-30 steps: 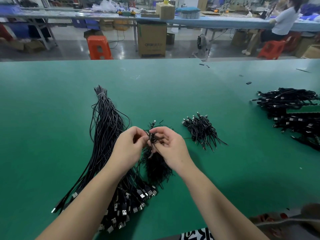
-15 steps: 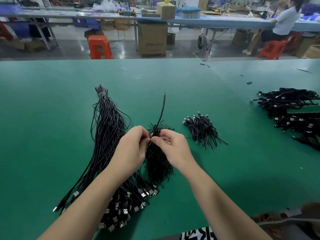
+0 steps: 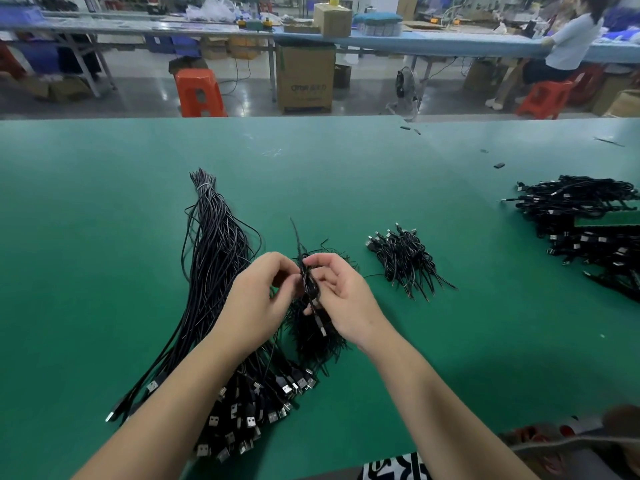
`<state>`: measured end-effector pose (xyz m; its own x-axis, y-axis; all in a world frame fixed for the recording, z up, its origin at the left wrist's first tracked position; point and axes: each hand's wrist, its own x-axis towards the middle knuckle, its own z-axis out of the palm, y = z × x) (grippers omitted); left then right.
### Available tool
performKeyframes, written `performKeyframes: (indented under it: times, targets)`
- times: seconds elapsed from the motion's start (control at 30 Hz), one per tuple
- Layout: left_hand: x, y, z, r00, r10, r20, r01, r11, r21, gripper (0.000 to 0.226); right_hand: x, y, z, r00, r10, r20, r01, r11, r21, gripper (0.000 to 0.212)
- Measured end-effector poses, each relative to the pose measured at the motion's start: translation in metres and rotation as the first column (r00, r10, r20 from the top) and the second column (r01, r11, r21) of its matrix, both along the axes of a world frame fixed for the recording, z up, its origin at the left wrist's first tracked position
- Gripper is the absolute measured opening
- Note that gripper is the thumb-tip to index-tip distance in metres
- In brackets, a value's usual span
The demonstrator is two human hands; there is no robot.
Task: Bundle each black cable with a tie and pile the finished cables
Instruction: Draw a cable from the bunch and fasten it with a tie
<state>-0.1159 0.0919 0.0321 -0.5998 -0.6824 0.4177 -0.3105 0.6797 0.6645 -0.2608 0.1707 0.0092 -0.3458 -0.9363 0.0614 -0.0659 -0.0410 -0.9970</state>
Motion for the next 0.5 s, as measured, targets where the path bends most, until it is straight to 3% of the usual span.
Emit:
performKeyframes:
  times: [0.13,0.2,0.37,0.5]
  targets:
    - [0.001,-0.001,0.004,0.999,-0.001,-0.053,0.01,0.986,0.165,0.014,0.002,-0.002,-0.002,1.0,0.009,0.02,-0.009,1.0,0.013,0.029]
    - [0.0,0.0,0.004,0.999,0.004,-0.036,0.001,0.988,0.154,0.014,0.001,-0.002,-0.002,0.999,-0.018,-0.043,0.018,1.0,0.003,0.022]
    - [0.0,0.0,0.002,0.998,-0.046,0.052,0.053,0.988,-0.148,0.009,-0.002,0.003,0.0,0.973,0.018,-0.229,0.004,0.996,0.093,0.032]
    - [0.001,-0.001,-0.008,0.974,-0.04,0.223,0.16,0.818,-0.553,0.017,-0.005,0.004,0.005,0.995,0.084,-0.058,-0.071,0.977,0.199,0.038]
